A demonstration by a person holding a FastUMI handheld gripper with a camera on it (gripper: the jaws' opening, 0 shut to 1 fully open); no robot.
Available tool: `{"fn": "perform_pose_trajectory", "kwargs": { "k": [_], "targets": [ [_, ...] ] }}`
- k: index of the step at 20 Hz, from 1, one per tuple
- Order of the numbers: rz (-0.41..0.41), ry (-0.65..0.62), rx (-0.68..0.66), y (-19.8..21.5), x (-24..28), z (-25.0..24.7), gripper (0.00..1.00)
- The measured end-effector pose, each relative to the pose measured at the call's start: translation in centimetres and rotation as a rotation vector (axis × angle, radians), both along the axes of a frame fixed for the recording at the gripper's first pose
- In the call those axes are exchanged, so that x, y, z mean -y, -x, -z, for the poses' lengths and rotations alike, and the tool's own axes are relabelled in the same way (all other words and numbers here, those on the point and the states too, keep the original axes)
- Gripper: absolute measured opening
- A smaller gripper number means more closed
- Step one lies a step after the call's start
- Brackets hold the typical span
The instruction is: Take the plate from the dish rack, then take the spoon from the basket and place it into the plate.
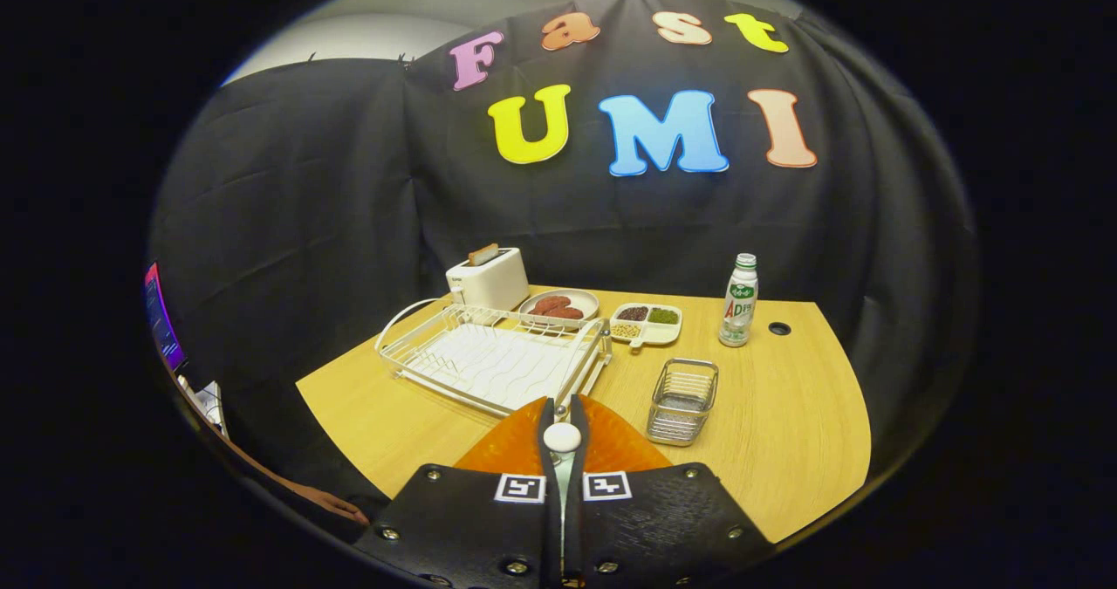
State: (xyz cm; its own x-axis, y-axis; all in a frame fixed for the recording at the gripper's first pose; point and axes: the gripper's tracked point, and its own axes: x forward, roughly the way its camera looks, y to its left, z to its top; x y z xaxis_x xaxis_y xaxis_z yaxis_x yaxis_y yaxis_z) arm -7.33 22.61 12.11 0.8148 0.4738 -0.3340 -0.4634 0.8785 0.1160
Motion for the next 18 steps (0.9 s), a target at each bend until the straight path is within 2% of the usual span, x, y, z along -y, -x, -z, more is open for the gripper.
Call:
{"fn": "perform_pose_trajectory", "kwargs": {
  "k": [10,18],
  "targets": [
    [-0.152,0.045,-0.074,0.4,-5.6,4.2,0.01],
    [-0.191,0.098,-0.096,0.6,-7.6,5.8,0.03]
  ]
}}
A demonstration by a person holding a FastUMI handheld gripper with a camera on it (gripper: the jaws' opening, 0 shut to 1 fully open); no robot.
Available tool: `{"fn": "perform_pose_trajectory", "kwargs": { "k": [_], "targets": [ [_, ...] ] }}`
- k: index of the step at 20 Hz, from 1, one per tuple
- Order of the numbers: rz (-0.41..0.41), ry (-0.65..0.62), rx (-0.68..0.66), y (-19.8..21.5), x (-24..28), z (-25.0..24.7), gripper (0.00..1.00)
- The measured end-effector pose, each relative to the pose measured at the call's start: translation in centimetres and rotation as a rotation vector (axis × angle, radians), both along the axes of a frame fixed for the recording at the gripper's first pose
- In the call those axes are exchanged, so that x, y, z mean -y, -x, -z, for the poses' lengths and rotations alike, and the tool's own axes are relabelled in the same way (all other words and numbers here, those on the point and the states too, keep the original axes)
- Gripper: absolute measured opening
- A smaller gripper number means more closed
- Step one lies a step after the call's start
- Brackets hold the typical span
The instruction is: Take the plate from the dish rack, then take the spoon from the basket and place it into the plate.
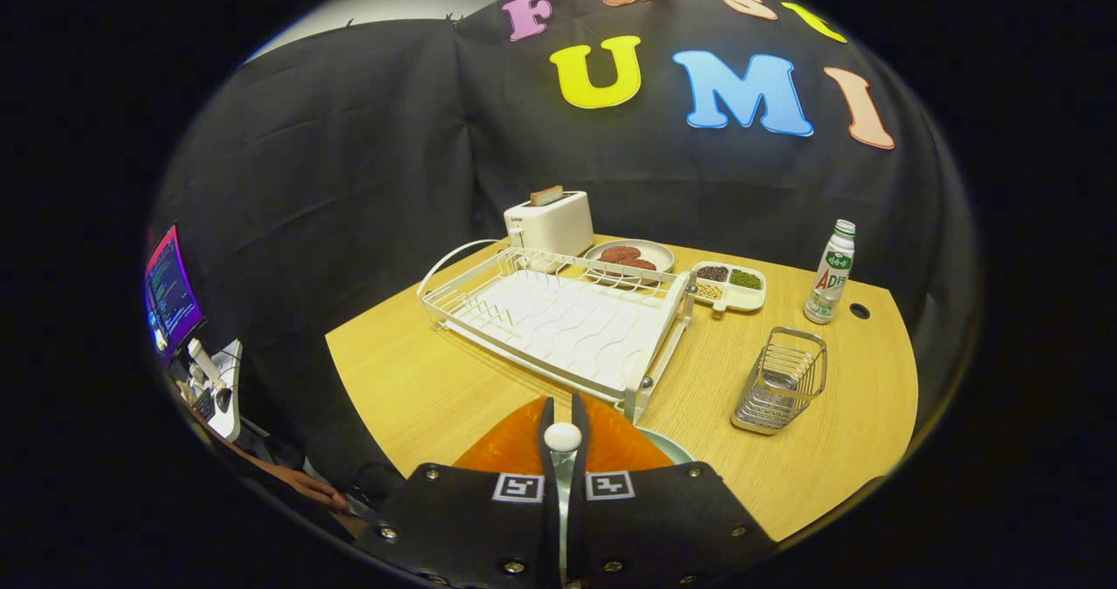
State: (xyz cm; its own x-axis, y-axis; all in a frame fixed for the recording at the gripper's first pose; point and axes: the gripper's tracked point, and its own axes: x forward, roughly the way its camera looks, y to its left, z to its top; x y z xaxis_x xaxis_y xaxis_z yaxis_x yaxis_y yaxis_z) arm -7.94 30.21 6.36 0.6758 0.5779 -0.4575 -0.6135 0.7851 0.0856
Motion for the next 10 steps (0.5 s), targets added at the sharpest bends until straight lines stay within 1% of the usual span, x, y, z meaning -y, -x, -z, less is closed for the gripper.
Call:
{"fn": "perform_pose_trajectory", "kwargs": {
  "k": [2,5,8,9,10],
  "targets": [
    [-0.006,0.024,-0.012,0.0,-0.3,0.6,0.03],
    [0.028,0.045,0.017,-0.8,0.2,0.4,0.11],
    [0.025,0.0,0.022,-1.0,0.2,-0.8,0.14],
    [0.031,-0.013,0.025,-1.3,0.5,-1.1,0.19],
    [0.038,-0.02,0.026,-1.6,0.8,-1.3,0.21]
  ]
}}
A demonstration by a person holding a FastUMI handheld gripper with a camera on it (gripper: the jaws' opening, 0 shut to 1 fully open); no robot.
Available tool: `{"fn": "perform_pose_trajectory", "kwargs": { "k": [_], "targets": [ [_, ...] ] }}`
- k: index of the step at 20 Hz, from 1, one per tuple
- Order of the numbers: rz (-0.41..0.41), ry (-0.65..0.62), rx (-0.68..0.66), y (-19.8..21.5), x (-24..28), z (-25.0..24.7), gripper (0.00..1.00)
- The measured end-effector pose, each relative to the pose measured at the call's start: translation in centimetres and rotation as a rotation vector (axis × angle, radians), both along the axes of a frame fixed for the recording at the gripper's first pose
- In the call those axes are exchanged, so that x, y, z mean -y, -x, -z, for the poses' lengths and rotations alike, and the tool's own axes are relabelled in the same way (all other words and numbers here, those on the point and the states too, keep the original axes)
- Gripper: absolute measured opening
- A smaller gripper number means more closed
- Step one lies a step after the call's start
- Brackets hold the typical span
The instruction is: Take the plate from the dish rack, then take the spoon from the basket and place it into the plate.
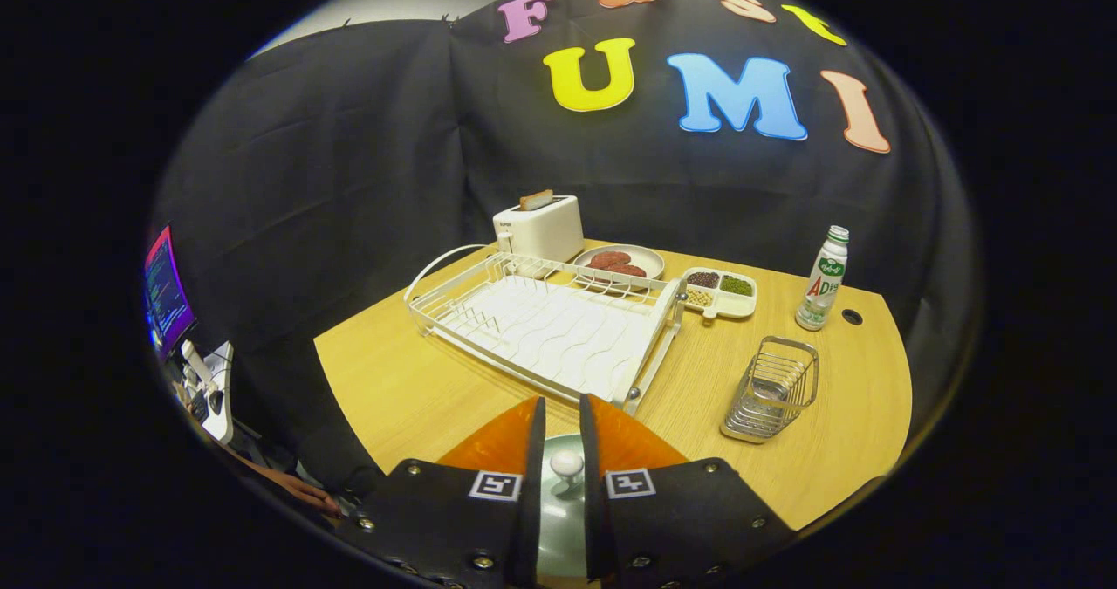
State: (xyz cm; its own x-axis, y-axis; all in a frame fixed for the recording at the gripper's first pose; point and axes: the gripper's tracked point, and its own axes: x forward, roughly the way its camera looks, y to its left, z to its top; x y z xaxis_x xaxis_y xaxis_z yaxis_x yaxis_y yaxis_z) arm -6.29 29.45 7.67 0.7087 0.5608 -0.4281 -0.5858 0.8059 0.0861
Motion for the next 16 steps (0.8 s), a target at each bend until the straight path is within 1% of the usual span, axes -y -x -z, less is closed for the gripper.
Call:
{"fn": "perform_pose_trajectory", "kwargs": {
  "k": [2,5,7,12,15,16],
  "targets": [
    [0.023,0.004,0.004,-0.6,0.9,-0.4,0.24],
    [0.069,0.001,0.046,-1.5,2.7,-2.1,0.24],
    [0.124,-0.011,0.098,-3.1,4.4,-3.7,0.24],
    [0.301,-0.077,0.277,-4.5,10.0,-12.2,0.24],
    [0.448,-0.118,0.413,-5.0,14.5,-17.9,0.24],
    [0.486,-0.149,0.459,-4.5,15.8,-19.9,0.31]
  ]
}}
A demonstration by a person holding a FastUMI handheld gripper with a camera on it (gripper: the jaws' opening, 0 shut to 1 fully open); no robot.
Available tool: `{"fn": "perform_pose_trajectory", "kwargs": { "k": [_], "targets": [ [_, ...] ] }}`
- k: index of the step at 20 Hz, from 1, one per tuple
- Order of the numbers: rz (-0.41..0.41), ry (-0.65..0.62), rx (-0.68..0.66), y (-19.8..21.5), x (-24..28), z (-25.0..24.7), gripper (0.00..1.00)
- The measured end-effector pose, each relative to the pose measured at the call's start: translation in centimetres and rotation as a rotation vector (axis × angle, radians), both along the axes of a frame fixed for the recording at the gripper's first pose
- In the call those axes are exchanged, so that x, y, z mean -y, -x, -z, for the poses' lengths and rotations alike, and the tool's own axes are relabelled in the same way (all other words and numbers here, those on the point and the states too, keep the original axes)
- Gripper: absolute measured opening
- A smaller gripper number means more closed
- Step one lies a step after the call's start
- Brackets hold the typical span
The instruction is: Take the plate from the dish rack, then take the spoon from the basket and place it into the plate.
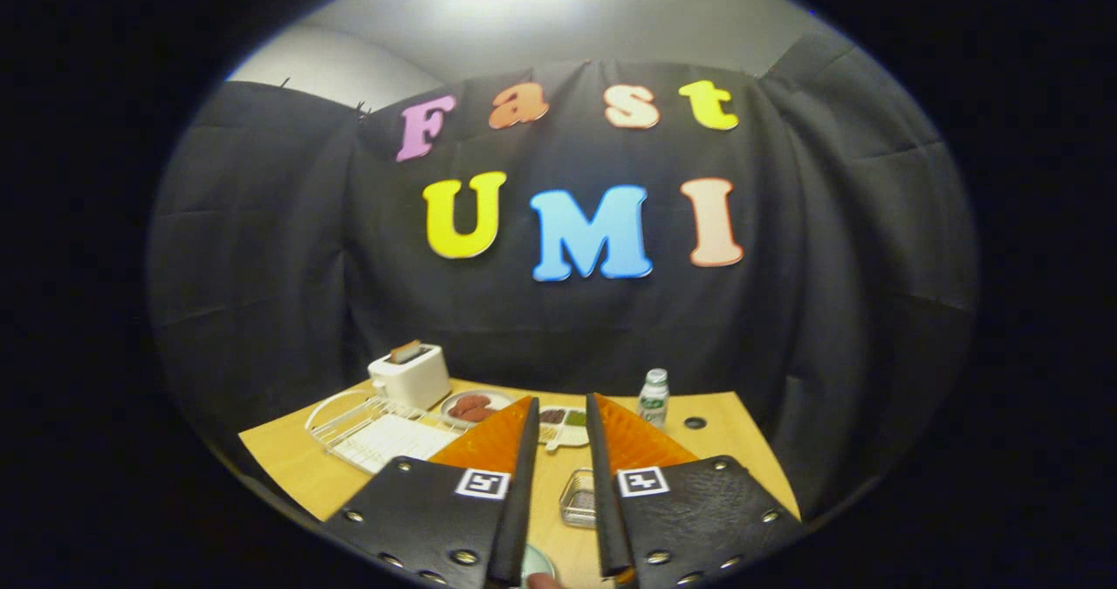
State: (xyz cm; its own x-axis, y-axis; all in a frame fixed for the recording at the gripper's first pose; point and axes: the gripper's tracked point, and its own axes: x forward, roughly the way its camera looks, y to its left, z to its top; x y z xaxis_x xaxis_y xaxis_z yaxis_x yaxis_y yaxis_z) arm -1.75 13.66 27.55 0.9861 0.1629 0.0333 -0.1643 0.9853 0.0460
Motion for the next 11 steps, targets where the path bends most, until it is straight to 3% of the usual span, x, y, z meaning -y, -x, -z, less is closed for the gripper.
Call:
{"fn": "perform_pose_trajectory", "kwargs": {
  "k": [2,11],
  "targets": [
    [0.041,-0.013,0.051,0.8,1.9,-2.0,0.95],
    [0.106,-0.014,0.013,0.8,6.7,0.8,0.95]
  ]
}}
